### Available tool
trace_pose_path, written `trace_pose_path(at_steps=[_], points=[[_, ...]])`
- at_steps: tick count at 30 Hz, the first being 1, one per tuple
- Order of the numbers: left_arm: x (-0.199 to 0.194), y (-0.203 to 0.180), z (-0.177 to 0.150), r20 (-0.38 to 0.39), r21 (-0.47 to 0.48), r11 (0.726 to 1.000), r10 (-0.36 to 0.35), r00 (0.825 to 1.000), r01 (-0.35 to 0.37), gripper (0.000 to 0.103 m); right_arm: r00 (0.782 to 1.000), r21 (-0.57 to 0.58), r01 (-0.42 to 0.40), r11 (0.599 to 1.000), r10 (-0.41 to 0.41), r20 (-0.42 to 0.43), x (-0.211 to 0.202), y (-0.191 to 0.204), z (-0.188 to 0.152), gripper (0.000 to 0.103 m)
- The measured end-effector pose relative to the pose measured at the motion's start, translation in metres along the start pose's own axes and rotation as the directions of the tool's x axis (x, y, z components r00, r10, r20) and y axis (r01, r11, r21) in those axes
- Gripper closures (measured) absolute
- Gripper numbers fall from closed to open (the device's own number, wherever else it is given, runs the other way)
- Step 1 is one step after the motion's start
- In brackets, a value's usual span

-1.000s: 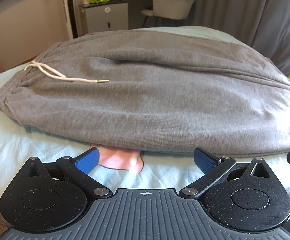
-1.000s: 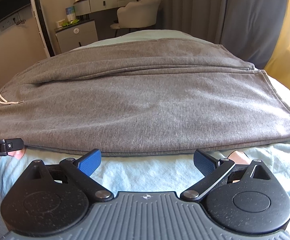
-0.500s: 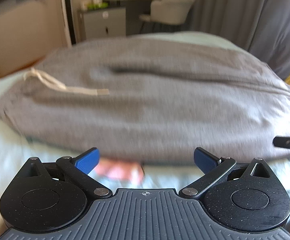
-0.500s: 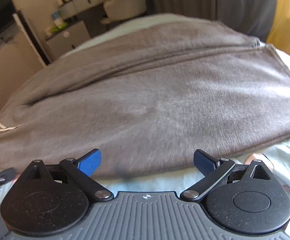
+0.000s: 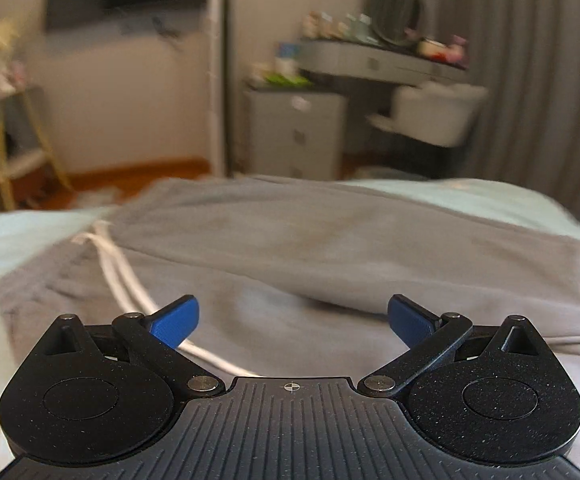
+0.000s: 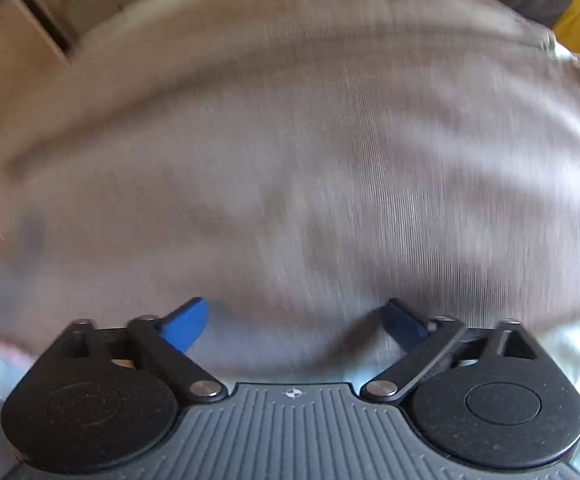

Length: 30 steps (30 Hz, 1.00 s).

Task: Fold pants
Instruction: 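Grasp the sweatpants leg hem with the right tool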

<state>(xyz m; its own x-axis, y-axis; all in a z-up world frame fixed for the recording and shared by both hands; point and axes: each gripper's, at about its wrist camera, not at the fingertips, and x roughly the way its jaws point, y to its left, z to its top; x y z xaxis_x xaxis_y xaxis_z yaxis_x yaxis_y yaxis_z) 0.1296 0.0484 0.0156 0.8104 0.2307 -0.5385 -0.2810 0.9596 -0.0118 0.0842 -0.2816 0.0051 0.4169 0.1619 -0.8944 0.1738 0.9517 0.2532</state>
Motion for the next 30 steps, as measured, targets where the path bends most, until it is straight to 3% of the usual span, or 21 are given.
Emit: trace_pose_path(at_steps=[2, 6, 10, 13, 17, 20, 21, 23, 26, 28, 30], points=[[0.014, 0.008, -0.012, 0.007, 0.011, 0.998, 0.065, 0.998, -0.065, 0.0, 0.994, 0.046, -0.051, 0.998, 0.046, 0.101, -0.018, -0.003, 0.044, 0.011], [0.027, 0.017, -0.013, 0.017, 0.01, 0.997, 0.079, 0.997, -0.079, 0.0, 0.96, 0.151, -0.047, 0.987, 0.003, 0.281, -0.002, -0.007, 0.155, 0.013], [0.025, 0.007, -0.023, 0.075, 0.091, 0.989, 0.107, 0.991, -0.113, 0.0, 0.951, 0.36, 0.02, 0.933, -0.129, 0.282, 0.062, -0.018, 0.252, 0.044], [0.02, 0.004, -0.024, 0.114, 0.11, 0.987, 0.107, 0.988, -0.12, 0.0, 0.939, 0.479, 0.074, 0.874, -0.222, 0.261, 0.097, -0.023, 0.295, 0.044], [0.029, -0.001, -0.029, 0.087, 0.132, 0.985, 0.097, 0.991, -0.108, 0.0, 0.926, 0.537, 0.114, 0.836, -0.285, 0.247, 0.127, -0.023, 0.324, 0.043], [0.04, -0.006, -0.033, 0.055, 0.169, 0.974, 0.142, 0.988, -0.149, 0.0, 0.919, 0.549, 0.177, 0.817, -0.337, 0.206, 0.145, -0.02, 0.334, 0.046], [0.043, -0.006, -0.033, 0.043, 0.174, 0.972, 0.152, 0.987, -0.157, 0.0, 0.914, 0.558, 0.175, 0.811, -0.345, 0.213, 0.147, -0.023, 0.336, 0.049], [0.046, -0.003, -0.036, 0.02, 0.168, 0.974, 0.149, 0.989, -0.151, 0.0, 0.902, 0.567, 0.204, 0.798, -0.378, 0.207, 0.154, -0.028, 0.339, 0.074], [0.052, 0.004, -0.037, -0.021, 0.134, 0.982, 0.137, 0.99, -0.133, 0.0, 0.895, 0.575, 0.185, 0.797, -0.378, 0.236, 0.151, -0.035, 0.33, 0.094], [0.053, 0.009, -0.039, -0.036, 0.105, 0.988, 0.121, 0.992, -0.116, 0.0, 0.9, 0.576, 0.135, 0.806, -0.343, 0.269, 0.144, -0.041, 0.321, 0.099], [0.054, 0.016, -0.041, -0.052, 0.054, 0.994, 0.093, 0.994, -0.09, 0.0, 0.885, 0.557, 0.1, 0.824, -0.33, 0.329, 0.126, -0.04, 0.306, 0.1]])
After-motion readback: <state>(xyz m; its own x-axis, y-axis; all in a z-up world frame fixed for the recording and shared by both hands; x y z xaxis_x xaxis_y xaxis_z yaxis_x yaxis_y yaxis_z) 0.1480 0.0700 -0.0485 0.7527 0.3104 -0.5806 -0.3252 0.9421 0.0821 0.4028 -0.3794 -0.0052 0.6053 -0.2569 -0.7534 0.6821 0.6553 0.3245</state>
